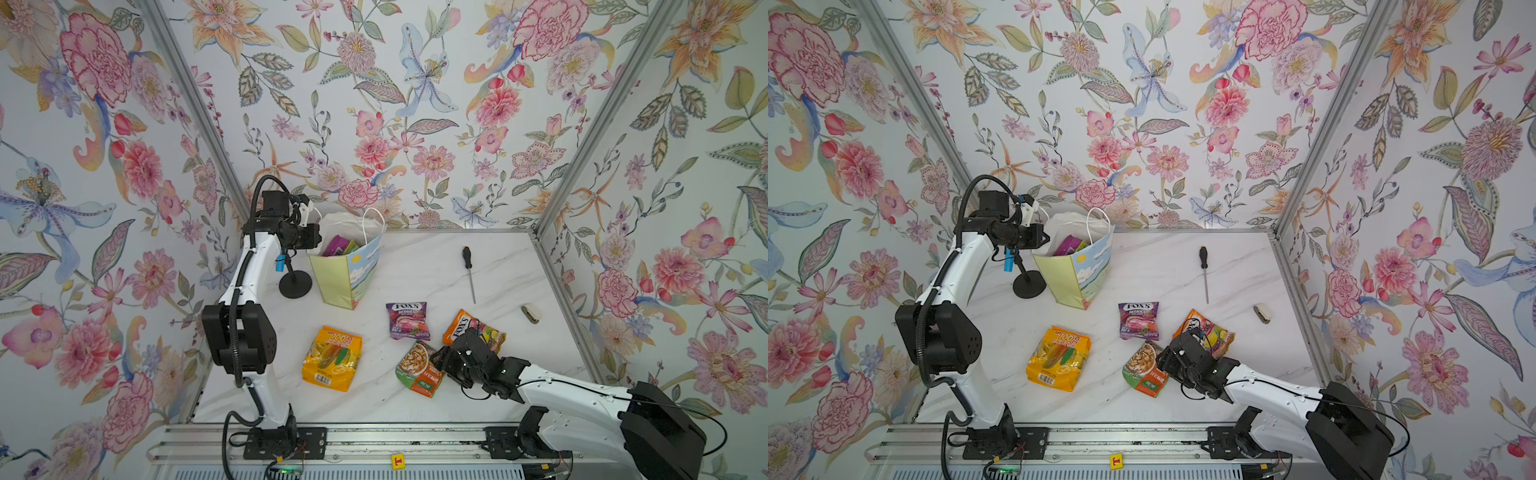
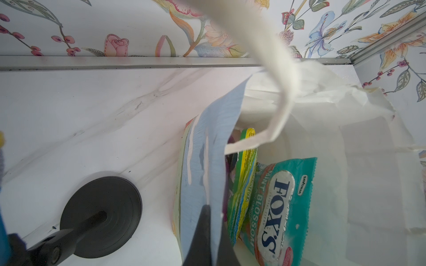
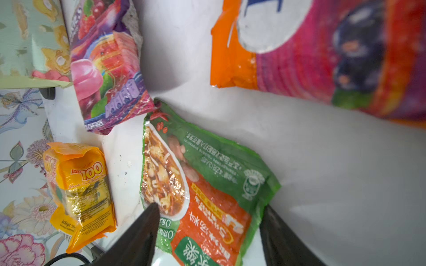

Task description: Place the snacks into the paper bag

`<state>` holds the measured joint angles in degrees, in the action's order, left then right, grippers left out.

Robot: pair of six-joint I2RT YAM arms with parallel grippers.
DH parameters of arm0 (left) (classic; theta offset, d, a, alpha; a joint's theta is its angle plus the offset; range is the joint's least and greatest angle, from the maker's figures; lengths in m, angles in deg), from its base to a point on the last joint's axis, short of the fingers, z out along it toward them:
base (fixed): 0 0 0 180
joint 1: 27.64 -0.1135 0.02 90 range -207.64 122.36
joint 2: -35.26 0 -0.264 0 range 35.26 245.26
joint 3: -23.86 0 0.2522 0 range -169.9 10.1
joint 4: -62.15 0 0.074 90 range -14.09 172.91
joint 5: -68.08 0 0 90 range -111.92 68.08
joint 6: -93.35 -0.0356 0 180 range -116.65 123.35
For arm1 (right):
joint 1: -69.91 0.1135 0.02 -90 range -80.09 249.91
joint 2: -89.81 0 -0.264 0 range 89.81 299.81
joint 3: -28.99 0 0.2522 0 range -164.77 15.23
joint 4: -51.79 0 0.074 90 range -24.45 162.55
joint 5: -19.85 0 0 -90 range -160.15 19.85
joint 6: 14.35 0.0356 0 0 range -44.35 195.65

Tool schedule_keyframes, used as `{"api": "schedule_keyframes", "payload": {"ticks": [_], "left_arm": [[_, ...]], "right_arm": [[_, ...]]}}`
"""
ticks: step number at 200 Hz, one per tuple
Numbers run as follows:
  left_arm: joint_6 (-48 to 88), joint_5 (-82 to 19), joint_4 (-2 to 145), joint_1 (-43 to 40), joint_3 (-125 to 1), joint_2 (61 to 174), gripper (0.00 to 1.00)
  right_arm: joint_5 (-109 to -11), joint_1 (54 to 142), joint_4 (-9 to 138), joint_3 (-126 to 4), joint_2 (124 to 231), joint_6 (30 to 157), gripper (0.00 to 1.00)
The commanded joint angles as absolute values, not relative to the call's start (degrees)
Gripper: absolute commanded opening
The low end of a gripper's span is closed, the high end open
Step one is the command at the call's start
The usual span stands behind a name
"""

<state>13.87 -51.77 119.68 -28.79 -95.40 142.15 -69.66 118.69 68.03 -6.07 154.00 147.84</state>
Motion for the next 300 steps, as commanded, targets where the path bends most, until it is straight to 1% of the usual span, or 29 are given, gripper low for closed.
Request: {"api": "schedule_keyframes", "payload": {"ticks": [1,23,44,58,86,102,103,105,126,161,216,269,300], "left_arm": [[13.9,-52.2,119.7,-29.6,-94.9,139.7,0.02],[14.0,-52.3,119.6,-29.5,-94.9,139.7,0.02],[14.0,-52.3,119.6,-29.6,-94.9,139.7,0.02],[14.1,-52.3,119.5,-29.6,-94.9,139.7,0.02],[14.1,-52.3,119.5,-29.6,-94.8,139.5,0.02],[14.1,-52.2,119.5,-29.6,-94.8,139.5,0.02],[14.1,-52.2,119.5,-29.6,-94.8,139.5,0.02],[14.1,-52.2,119.5,-29.6,-94.8,139.5,0.02],[14.0,-52.2,119.5,-29.5,-94.8,139.5,0.02],[14.0,-52.2,119.5,-29.5,-94.7,139.6,0.02],[14.1,-52.0,119.4,-29.6,-94.6,139.7,0.02],[14.0,-52.0,119.4,-29.6,-94.5,139.7,0.02],[14.0,-52.1,119.4,-29.6,-94.5,139.7,0.02]], "right_arm": [[-69.6,118.9,63.0,-3.2,152.0,148.2,0.52],[-69.4,118.3,61.1,-1.5,150.8,148.2,0.41],[-68.6,117.6,58.9,-1.1,151.3,146.9,0.28],[-67.9,117.3,57.1,-1.2,152.4,146.1,0.23],[-67.2,117.2,54.6,-1.5,154.9,145.4,0.16],[-67.0,117.2,53.0,-1.5,155.9,145.0,0.04],[-67.0,117.3,52.9,-1.5,156.0,144.8,0.01],[-67.0,117.2,52.8,-1.5,156.1,144.8,0.0],[-66.7,117.3,52.2,-2.8,156.8,142.6,0.0],[-69.3,118.9,60.3,-10.3,155.3,135.1,0.0],[-72.3,119.8,68.7,-20.4,152.5,130.0,0.0],[-72.7,120.1,72.8,-29.1,154.3,126.3,0.0],[-74.1,119.7,83.7,-33.9,157.6,125.2,0.0]]}}
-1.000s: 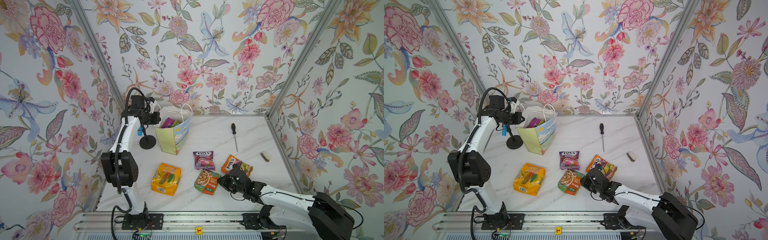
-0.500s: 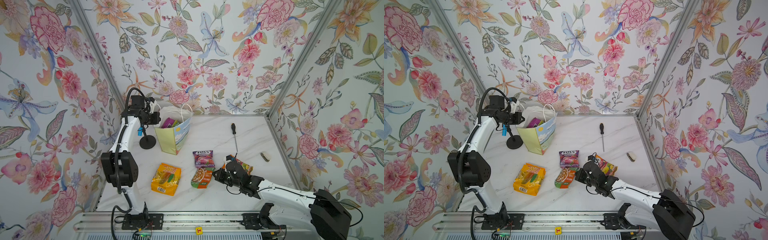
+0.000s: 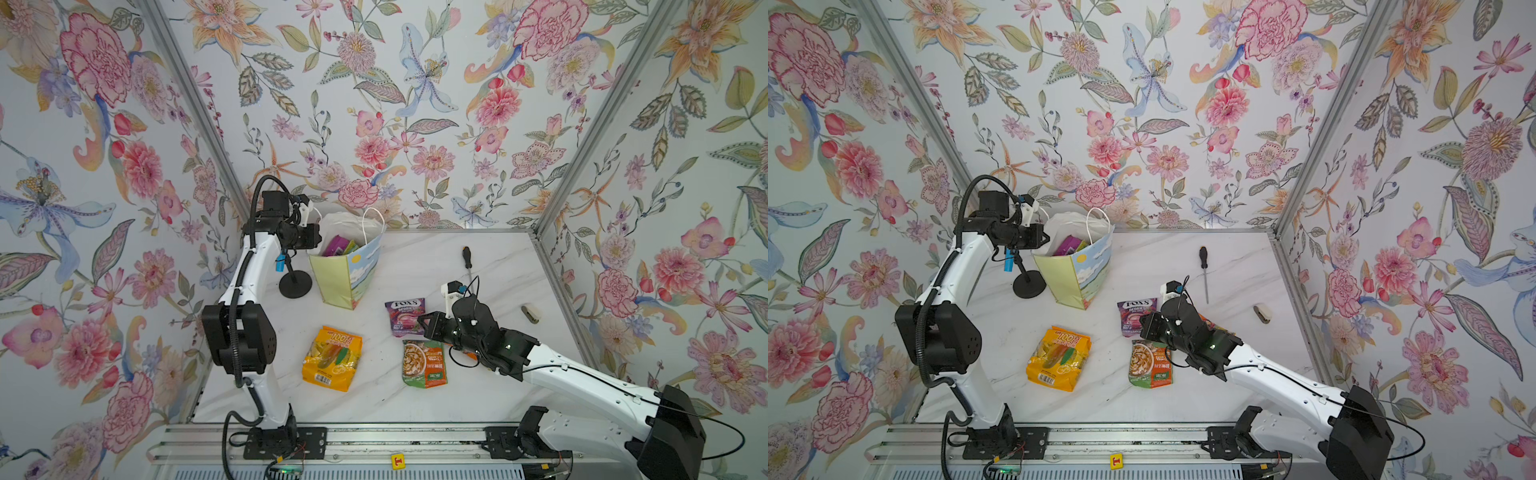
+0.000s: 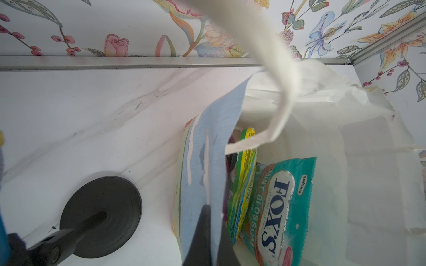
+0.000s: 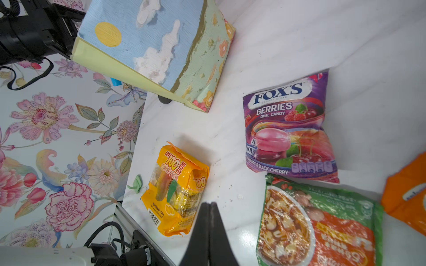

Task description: Place the snacks into the paper bag

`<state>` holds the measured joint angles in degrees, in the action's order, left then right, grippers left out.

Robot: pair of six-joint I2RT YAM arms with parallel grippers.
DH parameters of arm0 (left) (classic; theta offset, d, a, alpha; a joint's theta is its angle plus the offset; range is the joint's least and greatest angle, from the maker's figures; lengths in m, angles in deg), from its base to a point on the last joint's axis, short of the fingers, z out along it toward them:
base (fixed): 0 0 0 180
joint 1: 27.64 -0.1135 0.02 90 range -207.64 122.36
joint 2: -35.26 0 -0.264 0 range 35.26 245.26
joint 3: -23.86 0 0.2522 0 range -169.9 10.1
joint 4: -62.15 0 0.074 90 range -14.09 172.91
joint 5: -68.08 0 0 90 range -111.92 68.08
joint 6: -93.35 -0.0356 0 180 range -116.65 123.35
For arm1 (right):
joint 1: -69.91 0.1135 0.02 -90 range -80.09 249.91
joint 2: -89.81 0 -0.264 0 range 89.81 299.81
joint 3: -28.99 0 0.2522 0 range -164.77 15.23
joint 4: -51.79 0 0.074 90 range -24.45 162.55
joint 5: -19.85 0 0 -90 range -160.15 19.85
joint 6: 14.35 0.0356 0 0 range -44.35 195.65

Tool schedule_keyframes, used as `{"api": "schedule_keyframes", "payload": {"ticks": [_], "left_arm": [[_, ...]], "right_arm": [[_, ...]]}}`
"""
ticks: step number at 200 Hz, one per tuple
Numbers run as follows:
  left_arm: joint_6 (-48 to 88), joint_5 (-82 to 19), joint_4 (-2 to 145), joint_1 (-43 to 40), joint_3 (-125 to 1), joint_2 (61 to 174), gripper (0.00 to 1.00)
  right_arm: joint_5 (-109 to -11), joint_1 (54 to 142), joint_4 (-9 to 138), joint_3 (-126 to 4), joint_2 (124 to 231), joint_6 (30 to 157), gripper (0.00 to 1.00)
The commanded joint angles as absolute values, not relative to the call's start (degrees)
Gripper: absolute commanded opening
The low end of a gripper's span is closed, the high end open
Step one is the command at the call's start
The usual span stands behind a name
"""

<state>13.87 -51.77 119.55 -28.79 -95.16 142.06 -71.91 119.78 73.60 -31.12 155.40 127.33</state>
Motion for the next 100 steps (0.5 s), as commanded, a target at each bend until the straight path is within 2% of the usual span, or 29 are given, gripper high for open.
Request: {"api": "schedule_keyframes", "payload": {"ticks": [1,9,36,76,100], "left_arm": [[14.0,-52.1,119.4,-29.6,-94.5,139.7,0.02],[14.0,-52.2,119.4,-29.6,-94.5,139.6,0.02],[14.0,-52.2,119.4,-29.5,-94.4,139.4,0.02],[14.1,-52.2,119.3,-29.6,-94.4,139.4,0.02],[14.1,-52.1,119.2,-29.6,-94.5,139.4,0.03]], "right_arm": [[-74.1,119.7,83.9,-33.8,157.6,125.3,0.0],[-73.7,119.3,84.8,-32.6,157.6,126.0,0.05],[-71.9,118.0,87.8,-26.3,156.9,129.0,0.33],[-69.5,116.7,86.9,-15.8,150.9,132.1,0.52],[-65.6,113.8,81.9,-8.9,146.6,134.2,0.52]]}}
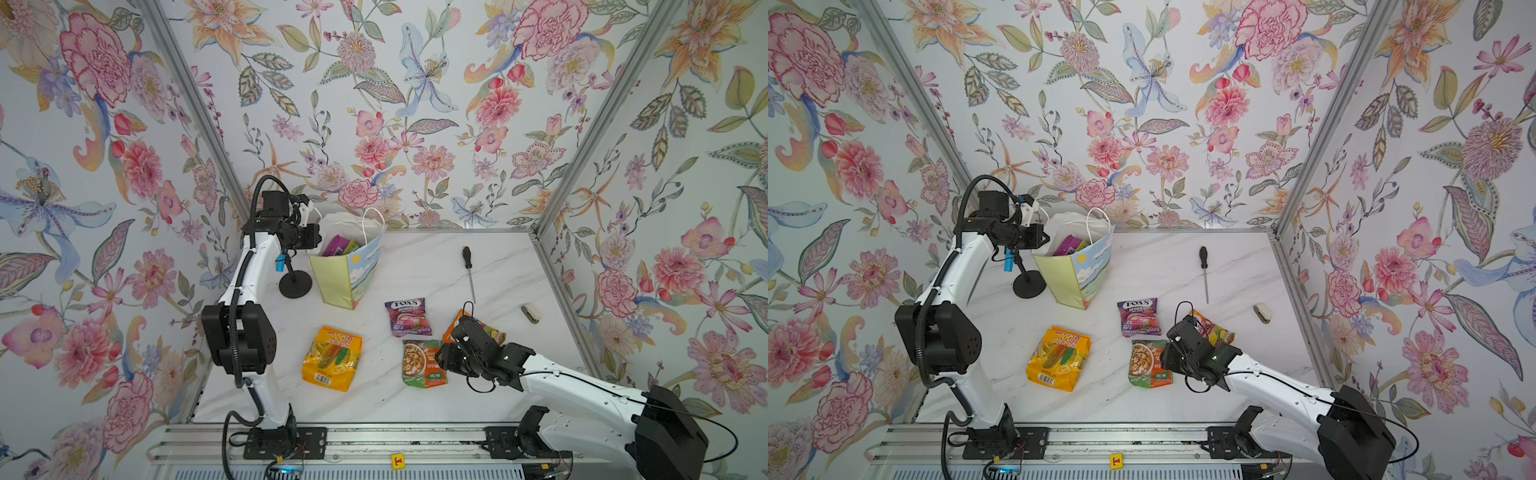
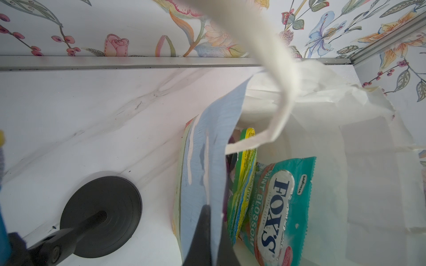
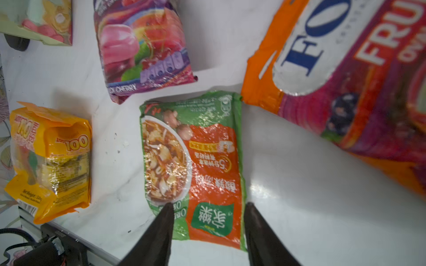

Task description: Place the snacks into the paper bag

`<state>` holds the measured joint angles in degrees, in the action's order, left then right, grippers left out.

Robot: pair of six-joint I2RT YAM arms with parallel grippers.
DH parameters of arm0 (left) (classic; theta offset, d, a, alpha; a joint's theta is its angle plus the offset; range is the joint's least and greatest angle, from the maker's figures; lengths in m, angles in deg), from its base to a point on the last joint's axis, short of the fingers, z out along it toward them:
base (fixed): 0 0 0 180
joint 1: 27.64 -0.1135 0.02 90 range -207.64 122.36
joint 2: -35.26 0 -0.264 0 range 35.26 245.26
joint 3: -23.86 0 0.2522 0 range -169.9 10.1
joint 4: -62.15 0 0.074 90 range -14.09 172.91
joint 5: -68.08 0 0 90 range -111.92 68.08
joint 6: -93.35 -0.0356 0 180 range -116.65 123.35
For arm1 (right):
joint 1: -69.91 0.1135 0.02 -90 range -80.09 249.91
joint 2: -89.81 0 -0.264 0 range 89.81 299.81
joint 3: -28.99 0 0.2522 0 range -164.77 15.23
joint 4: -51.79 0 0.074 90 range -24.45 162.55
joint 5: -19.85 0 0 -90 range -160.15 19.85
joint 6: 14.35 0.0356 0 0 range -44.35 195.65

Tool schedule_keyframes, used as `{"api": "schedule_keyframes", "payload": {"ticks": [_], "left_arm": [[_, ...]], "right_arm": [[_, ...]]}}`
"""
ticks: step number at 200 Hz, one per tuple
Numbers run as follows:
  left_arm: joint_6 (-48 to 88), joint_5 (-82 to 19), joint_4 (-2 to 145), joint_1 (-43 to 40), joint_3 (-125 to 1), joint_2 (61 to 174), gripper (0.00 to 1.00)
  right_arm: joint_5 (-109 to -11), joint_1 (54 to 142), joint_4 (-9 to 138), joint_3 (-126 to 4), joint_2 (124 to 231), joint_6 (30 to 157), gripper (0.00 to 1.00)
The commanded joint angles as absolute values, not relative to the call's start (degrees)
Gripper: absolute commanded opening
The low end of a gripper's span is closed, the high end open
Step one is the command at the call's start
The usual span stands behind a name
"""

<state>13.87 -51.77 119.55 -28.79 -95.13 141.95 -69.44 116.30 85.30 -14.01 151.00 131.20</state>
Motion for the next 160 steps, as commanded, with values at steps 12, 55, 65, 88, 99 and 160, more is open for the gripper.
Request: {"api": "schedule_keyframes", "payload": {"ticks": [12,55,65,88,99,160], "left_arm": [[14.2,-52.2,119.3,-29.6,-94.4,139.4,0.02],[14.2,-52.2,119.3,-29.5,-94.3,139.4,0.03],[14.2,-52.2,119.2,-29.5,-94.4,139.4,0.03],[14.2,-52.2,119.2,-29.5,-94.3,139.3,0.03],[14.2,-52.2,119.2,-29.5,-94.3,139.4,0.03],[14.2,-52.3,119.2,-29.4,-94.3,139.4,0.03]], "right_arm": [[-62.8,112.3,78.6,-6.0,145.5,135.1,0.52],[-56.6,111.1,71.5,-2.5,148.7,135.9,0.52],[-55.8,111.1,70.0,-2.1,149.6,136.1,0.52],[-53.8,111.0,65.2,-0.5,151.2,137.8,0.52],[-53.4,111.1,63.4,0.0,151.7,138.6,0.52],[-52.9,111.3,55.6,1.6,153.9,141.2,0.5]]}}
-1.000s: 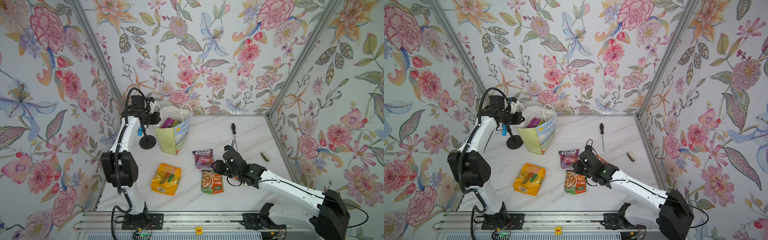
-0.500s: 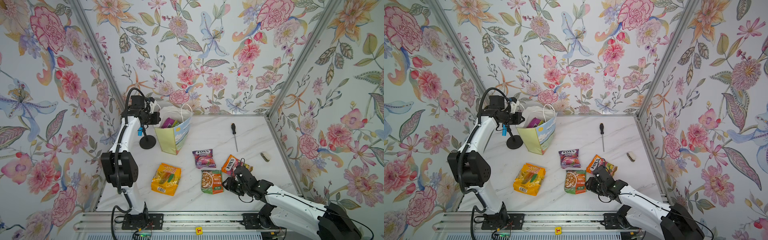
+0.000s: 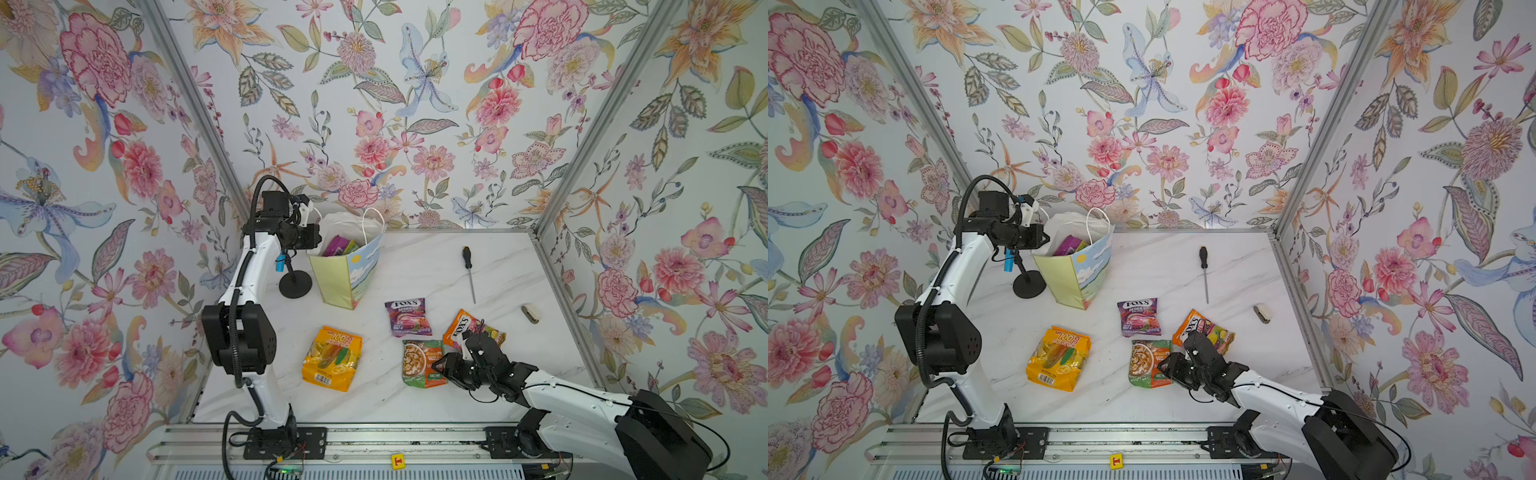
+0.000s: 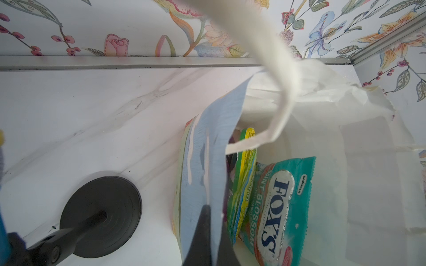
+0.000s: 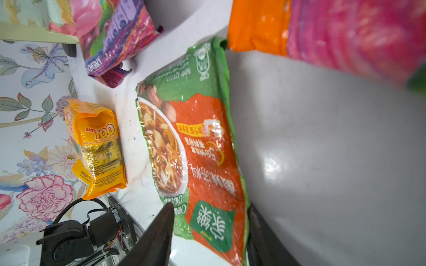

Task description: Place the snacks into the paper bag

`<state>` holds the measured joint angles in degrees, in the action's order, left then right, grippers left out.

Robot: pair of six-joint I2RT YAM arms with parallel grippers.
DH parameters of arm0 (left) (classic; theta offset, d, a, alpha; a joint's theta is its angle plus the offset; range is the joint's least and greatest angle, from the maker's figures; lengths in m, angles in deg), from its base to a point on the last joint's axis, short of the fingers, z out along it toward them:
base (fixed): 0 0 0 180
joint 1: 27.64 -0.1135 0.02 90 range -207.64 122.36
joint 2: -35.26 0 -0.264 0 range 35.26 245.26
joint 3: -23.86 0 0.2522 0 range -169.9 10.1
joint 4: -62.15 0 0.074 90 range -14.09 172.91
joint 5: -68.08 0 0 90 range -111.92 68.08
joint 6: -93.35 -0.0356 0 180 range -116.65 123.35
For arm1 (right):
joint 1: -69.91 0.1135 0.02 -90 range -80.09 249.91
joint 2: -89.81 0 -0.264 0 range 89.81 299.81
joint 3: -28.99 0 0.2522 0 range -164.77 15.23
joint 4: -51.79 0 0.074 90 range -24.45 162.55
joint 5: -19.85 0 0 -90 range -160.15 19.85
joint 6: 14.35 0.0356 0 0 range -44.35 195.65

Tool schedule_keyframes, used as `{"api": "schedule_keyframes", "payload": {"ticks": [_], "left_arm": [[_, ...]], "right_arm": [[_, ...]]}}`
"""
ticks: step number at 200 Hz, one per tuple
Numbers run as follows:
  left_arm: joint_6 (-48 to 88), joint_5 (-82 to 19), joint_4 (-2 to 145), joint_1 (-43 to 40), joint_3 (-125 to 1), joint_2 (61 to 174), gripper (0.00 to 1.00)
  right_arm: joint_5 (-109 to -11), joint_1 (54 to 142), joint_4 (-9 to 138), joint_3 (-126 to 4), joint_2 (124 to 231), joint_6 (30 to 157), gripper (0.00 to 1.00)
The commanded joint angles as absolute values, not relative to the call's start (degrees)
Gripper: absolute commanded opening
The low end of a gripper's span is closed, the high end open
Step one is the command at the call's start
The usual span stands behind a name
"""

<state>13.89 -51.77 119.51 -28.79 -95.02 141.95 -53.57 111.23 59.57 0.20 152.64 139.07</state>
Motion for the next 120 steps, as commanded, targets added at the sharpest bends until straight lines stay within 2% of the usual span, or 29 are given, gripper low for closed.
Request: {"api": "schedule_keyframes", "payload": {"ticks": [1,36,91,108,120], "left_arm": [[14.2,-52.3,119.2,-29.4,-94.3,139.5,0.03],[14.2,-52.2,119.2,-29.5,-94.3,139.4,0.03],[14.1,-52.2,119.2,-29.5,-94.3,139.4,0.03],[14.2,-52.2,119.2,-29.5,-94.3,139.4,0.03],[14.2,-52.2,119.2,-29.4,-94.3,139.4,0.03]], "right_arm": [[-52.9,111.2,55.4,1.6,153.9,141.2,0.5],[-53.1,111.3,51.9,2.3,155.6,142.2,0.45],[-54.8,111.3,50.2,2.4,155.4,142.8,0.15],[-55.7,111.2,50.2,2.0,154.9,142.4,0.01],[-56.0,111.2,50.3,1.6,154.4,142.0,0.0]]}}
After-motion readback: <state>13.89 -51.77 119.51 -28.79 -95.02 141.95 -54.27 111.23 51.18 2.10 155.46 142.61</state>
